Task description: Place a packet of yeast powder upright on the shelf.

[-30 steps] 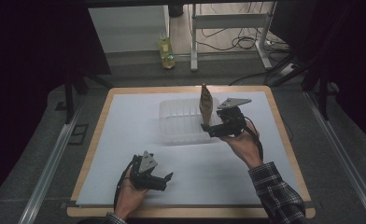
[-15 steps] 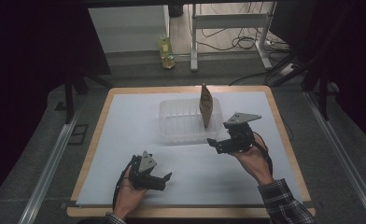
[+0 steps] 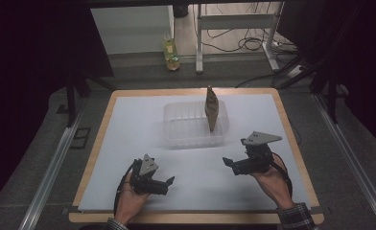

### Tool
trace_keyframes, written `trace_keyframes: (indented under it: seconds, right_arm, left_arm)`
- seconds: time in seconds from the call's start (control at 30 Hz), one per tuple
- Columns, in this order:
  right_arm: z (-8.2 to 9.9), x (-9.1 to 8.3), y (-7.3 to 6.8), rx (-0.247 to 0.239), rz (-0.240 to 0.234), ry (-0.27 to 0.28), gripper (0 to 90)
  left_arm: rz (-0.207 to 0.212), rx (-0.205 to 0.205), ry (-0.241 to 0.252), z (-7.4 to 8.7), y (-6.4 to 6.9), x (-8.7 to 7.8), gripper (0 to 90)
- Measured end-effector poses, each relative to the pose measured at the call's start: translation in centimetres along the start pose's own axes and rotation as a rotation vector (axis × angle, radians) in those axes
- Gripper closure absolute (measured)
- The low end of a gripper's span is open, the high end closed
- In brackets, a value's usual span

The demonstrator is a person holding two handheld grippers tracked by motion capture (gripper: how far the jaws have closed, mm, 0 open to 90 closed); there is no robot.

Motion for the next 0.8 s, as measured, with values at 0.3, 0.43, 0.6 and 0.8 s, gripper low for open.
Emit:
trace_keyframes:
  seconds: [0.3, 0.43, 0.6, 0.8]
  right_arm:
    - [3.3, -0.7, 0.4, 0.001, 0.018, -0.018, 0.1]
    - [4.7, -1.2, 0.6, 0.016, 0.022, -0.01, 0.0]
    - [7.6, -1.2, 1.3, 0.011, 0.056, -0.045, 0.0]
    - [8.0, -0.9, 1.6, 0.034, 0.044, -0.055, 0.3]
  left_arm:
    - [0.013, -0.012, -0.001, 0.2, -0.1, -0.1, 1.3]
    - [-0.003, 0.014, -0.012, 0.4, -0.2, 0.0, 1.3]
    - [-0.011, 0.033, -0.019, 0.5, -0.1, 0.2, 1.1]
    - [-0.006, 0.028, -0.014, 0.3, -0.2, 0.2, 1.1]
Point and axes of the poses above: each handheld gripper's, and its own axes: x roughly forward along the jaws, z roughly out of its underside, y roughly to its right, the point moved 10 cm from there along x, roughly forward along the jaws, and after that the axes turned 13 degrees about z, right-handed, at the moved point
